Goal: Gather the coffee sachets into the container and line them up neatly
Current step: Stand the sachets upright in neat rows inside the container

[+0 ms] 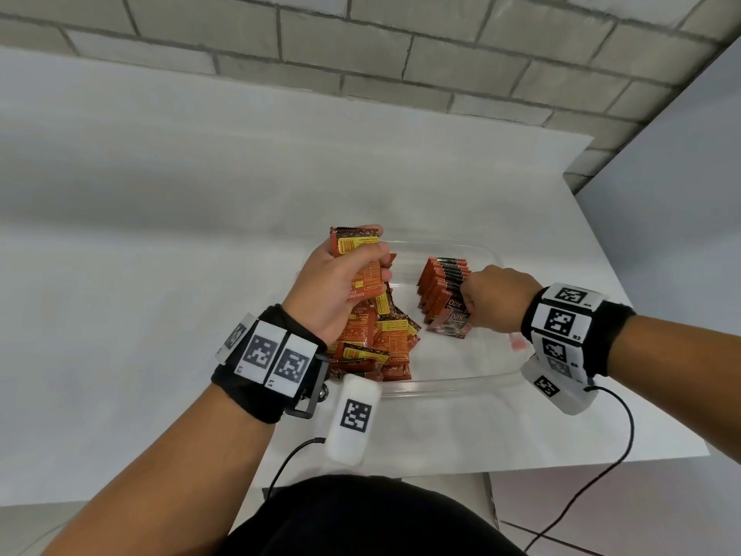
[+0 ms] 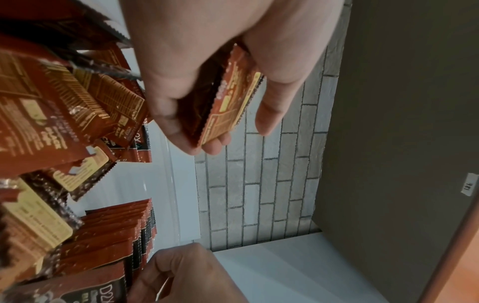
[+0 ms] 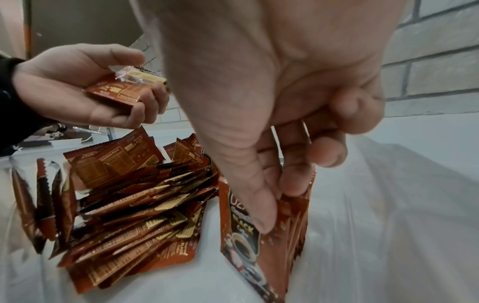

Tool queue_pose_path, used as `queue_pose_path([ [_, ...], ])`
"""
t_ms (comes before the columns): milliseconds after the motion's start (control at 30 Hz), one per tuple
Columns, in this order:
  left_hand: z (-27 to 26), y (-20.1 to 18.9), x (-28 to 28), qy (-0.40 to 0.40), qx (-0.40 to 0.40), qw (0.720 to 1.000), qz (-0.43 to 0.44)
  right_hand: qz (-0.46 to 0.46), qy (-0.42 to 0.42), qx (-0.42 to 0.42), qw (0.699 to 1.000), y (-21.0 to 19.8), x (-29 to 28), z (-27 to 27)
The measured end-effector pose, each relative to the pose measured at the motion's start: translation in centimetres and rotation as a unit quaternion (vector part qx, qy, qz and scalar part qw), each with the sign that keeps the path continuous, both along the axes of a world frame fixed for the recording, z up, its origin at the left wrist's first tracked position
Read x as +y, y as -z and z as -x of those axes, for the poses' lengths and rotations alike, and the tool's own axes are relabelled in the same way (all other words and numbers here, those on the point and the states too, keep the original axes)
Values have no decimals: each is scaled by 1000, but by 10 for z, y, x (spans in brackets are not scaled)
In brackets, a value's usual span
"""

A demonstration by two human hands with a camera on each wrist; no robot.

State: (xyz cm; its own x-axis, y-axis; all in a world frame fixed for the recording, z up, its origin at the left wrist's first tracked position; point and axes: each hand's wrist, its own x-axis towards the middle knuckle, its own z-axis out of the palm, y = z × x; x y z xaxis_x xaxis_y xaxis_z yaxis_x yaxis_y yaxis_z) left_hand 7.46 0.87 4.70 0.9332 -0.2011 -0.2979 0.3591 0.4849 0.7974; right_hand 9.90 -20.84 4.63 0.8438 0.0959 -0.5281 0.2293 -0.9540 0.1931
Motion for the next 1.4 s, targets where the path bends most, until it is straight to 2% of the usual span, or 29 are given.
queue_pose_path([
  [333,0,1,0,1,6,1000,-6,31,-27,-17,999,-2,3,1],
  [600,0,1,-1,6,7,1000,-4,13,-30,-2,999,-4,2,-1],
  [1100,1,4,-4,6,12,1000,2,-22,-16,-28,999,-7,-3,2],
  [1200,0,4,-5,3,33,999,16,-70,8,-57,996,-11,-7,-1],
  [1267,0,3,-7,16,44,999,27,-144,27,-85,986,-18,-7,-2],
  [1400,0,0,-12,31,46,998,0,-318,22,-124,940,-34,2,2],
])
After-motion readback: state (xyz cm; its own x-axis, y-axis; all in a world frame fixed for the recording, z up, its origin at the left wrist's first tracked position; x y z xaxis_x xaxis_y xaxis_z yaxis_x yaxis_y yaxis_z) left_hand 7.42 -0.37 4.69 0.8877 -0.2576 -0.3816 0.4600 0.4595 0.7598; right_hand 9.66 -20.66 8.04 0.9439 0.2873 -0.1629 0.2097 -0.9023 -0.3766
